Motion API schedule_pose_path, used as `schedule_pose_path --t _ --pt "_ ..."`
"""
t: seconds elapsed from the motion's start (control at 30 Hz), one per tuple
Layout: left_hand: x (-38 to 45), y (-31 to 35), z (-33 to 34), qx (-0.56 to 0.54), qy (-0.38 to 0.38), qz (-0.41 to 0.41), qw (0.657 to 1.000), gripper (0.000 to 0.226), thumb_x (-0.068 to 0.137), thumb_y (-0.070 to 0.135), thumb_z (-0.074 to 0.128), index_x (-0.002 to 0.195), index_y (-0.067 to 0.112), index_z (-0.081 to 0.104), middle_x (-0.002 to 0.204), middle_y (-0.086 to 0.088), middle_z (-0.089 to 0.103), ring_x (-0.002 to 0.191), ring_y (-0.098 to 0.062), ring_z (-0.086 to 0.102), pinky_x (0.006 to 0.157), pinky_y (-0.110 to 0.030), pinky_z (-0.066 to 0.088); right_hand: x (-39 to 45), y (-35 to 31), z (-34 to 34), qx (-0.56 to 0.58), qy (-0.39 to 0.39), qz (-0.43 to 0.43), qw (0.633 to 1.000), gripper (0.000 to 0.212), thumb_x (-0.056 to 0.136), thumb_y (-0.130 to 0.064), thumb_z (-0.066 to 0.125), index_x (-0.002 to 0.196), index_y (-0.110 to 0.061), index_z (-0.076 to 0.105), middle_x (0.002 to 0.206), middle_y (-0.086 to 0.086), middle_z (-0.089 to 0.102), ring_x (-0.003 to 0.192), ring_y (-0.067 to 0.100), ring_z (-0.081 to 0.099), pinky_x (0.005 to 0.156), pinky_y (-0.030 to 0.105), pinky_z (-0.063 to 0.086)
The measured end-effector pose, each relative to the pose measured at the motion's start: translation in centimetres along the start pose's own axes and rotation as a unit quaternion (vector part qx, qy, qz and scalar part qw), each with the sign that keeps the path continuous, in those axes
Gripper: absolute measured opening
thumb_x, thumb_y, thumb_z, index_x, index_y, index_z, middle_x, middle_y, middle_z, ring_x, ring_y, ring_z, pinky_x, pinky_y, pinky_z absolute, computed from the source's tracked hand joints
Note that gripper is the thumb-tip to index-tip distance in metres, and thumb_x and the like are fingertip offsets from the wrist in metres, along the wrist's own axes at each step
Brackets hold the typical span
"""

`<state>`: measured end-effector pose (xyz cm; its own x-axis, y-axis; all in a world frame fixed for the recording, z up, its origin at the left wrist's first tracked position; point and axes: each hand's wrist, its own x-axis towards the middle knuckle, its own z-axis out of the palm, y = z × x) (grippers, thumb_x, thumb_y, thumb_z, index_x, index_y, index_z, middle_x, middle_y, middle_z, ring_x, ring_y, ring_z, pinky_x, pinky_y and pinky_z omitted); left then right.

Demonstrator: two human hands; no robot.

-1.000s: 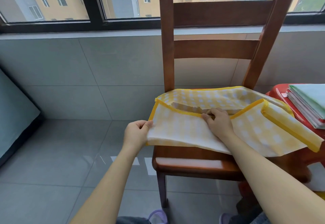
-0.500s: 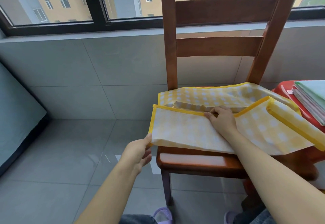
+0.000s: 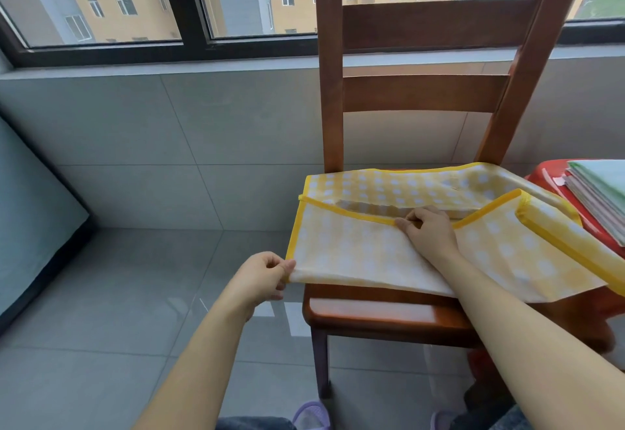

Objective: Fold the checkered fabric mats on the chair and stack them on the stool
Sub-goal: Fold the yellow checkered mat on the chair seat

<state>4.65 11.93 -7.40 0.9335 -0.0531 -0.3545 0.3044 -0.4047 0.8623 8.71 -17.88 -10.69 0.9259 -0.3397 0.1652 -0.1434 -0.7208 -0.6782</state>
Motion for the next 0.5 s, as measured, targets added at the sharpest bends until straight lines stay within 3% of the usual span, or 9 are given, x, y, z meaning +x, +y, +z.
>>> schedule_pose_path --t 0.13,0.3,0.4,0.5 --pt "-0.1 0.1 1.1 -0.047 0.011 -0.045 0.998 0.030 0.095 0.032 0.051 0.090 0.003 0.058 0.091 -0.008 0.060 0.079 -0.017 0.064 0.061 -0.029 0.058 0.1 -0.3 0.0 -0.010 0.000 -0.004 1.000 0.018 0.085 -0.027 0.065 0.084 -0.009 0.067 0.102 0.008 0.061 0.109 0.030 0.045 0.090 0.034 0.038" --pt "0.2 -0.3 2.4 -0.012 0.102 -0.014 0.995 0.021 0.089 0.021 0.063 0.079 0.007 0.050 0.080 -0.005 0.062 0.058 -0.016 0.065 0.074 -0.040 0.055 0.3 -0.8 0.0 -0.101 0.001 -0.007 0.995 0.024 0.086 -0.038 0.061 0.090 -0.014 0.067 0.105 0.005 0.060 0.112 0.028 0.047 0.093 0.038 0.034" --pt "0.4 -0.1 2.6 -0.014 0.127 -0.012 0.992 0.017 0.087 0.017 0.065 0.083 0.007 0.052 0.081 -0.004 0.060 0.056 -0.015 0.061 0.064 -0.034 0.050 0.2 -1.0 0.2 -0.167 0.014 -0.019 0.986 0.031 0.086 -0.043 0.059 0.094 -0.015 0.066 0.110 0.003 0.059 0.115 0.025 0.047 0.095 0.037 0.030" --pt "0.7 -0.1 2.8 -0.008 0.154 -0.007 0.988 0.018 0.087 0.020 0.065 0.083 0.009 0.052 0.084 -0.008 0.062 0.064 -0.020 0.059 0.069 -0.036 0.051 0.3 -1.0 0.1 -0.176 0.024 -0.018 0.984 0.032 0.087 -0.043 0.057 0.095 -0.014 0.066 0.111 0.003 0.060 0.115 0.024 0.047 0.096 0.036 0.027"
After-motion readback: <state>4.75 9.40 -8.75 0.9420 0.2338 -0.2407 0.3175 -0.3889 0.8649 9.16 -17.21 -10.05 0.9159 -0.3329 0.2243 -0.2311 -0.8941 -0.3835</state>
